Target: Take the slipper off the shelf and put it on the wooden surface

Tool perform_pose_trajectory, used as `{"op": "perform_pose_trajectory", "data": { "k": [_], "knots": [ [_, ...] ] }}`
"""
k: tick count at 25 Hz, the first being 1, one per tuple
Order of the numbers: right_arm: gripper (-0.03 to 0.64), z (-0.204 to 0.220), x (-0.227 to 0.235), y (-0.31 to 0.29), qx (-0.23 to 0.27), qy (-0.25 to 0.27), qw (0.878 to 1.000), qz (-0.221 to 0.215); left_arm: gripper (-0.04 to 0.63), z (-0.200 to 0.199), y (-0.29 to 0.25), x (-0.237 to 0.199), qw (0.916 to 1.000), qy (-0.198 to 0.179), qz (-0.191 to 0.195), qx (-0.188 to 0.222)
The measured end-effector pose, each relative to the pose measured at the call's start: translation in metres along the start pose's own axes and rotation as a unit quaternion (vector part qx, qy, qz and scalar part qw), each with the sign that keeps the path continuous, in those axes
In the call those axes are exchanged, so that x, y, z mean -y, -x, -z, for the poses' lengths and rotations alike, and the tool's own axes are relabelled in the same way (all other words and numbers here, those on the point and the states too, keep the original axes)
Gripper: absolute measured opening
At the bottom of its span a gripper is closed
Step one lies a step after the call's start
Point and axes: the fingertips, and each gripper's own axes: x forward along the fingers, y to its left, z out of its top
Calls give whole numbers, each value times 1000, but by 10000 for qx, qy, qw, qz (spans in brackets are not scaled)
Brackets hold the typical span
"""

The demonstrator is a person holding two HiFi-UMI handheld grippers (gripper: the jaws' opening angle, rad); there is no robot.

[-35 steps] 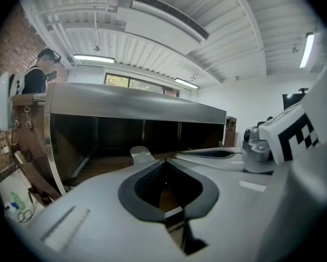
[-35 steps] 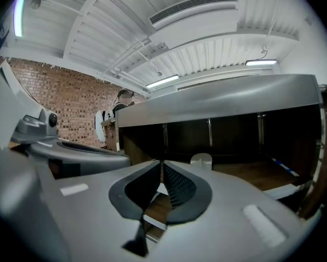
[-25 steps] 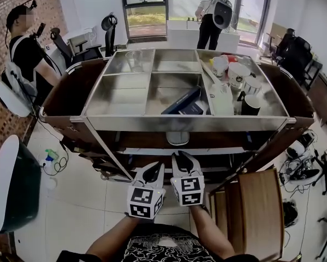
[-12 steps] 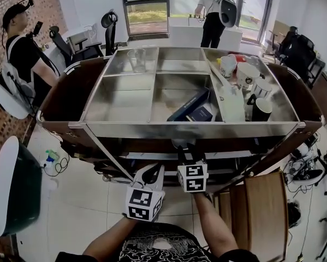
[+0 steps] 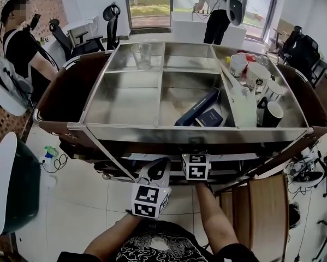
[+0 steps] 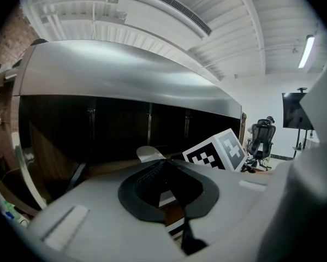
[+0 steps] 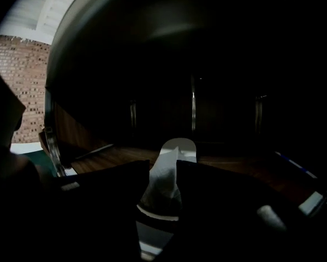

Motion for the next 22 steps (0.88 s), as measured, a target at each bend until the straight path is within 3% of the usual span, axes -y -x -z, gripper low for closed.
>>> {"op": "perform_pose_trajectory", "data": {
  "k": [12,18,22],
  "knots": [
    [130,38,13,-31,-917,99,9956,178,6,5,-1,-16,10000,1,-71,-63],
    [22,39,20,-29,-1005,192,9944,280,6,6,0,-12,10000,-9,-50,-59],
    [9,36,19,-23,-911,173,9952,301,6,8,1,-14,9999,10,-85,-67]
  ]
}}
